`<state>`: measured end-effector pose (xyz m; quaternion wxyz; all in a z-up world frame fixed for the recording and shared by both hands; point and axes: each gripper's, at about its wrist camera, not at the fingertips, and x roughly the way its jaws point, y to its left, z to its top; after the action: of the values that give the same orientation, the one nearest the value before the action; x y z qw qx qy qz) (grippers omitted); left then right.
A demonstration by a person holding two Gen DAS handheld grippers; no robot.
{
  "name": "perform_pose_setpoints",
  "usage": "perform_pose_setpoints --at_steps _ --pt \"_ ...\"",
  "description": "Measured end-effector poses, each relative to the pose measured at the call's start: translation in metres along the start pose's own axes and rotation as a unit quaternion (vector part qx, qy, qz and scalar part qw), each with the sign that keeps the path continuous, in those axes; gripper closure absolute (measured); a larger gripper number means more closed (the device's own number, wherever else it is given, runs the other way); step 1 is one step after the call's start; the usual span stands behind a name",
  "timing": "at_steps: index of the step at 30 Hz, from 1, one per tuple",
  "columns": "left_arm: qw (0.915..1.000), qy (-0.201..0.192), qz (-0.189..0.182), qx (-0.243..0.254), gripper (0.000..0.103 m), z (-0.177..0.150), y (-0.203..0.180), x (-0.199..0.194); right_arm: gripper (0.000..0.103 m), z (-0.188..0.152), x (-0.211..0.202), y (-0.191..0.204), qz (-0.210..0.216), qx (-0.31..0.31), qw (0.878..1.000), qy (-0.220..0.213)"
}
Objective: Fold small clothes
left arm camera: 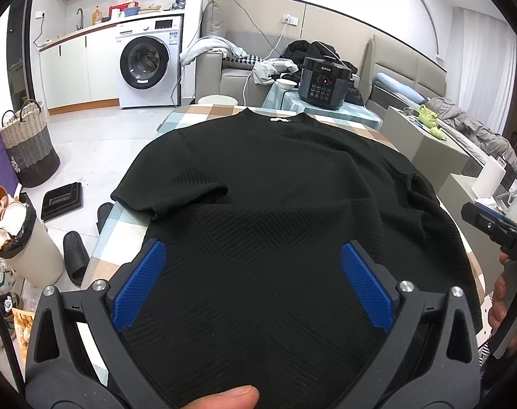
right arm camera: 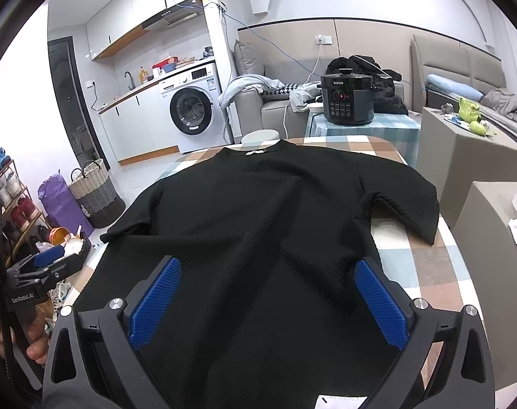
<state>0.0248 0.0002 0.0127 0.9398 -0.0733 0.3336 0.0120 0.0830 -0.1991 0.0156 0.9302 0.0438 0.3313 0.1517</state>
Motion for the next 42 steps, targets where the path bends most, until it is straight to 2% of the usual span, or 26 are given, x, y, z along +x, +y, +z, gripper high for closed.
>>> perform_pose_setpoints --at_steps 7,14,24,31,36,42 --pt "1.0 0.007 0.005 -0.002 0.001 0.003 0.001 0.007 0.0 0.005 0.001 -0.003 0.01 0.004 1.0 0.0" --pt "0.9999 0.01 0.007 -0.009 0.001 0.004 0.003 0.011 0.0 0.006 -0.006 -0.009 0.048 0.013 0.999 -0.006" --pt "0.9993 0.021 0.025 -0.018 0.001 0.0 0.011 0.026 0.0 0.006 -0.001 -0.023 0.025 0.036 0.999 -0.002" --pt "0.9988 0.023 0.03 -0.031 0.001 0.006 0.02 0.04 0.0 0.012 0.002 -0.036 0.004 0.056 0.998 -0.016" --pt "0.9985 0.025 0.035 -0.033 0.001 0.012 0.023 0.048 0.0 0.017 0.001 -0.046 -0.002 0.09 0.996 -0.027" --pt "0.9983 0.028 0.04 -0.031 0.001 0.02 0.024 0.046 0.0 0.028 -0.003 -0.051 0.004 0.087 0.996 -0.027"
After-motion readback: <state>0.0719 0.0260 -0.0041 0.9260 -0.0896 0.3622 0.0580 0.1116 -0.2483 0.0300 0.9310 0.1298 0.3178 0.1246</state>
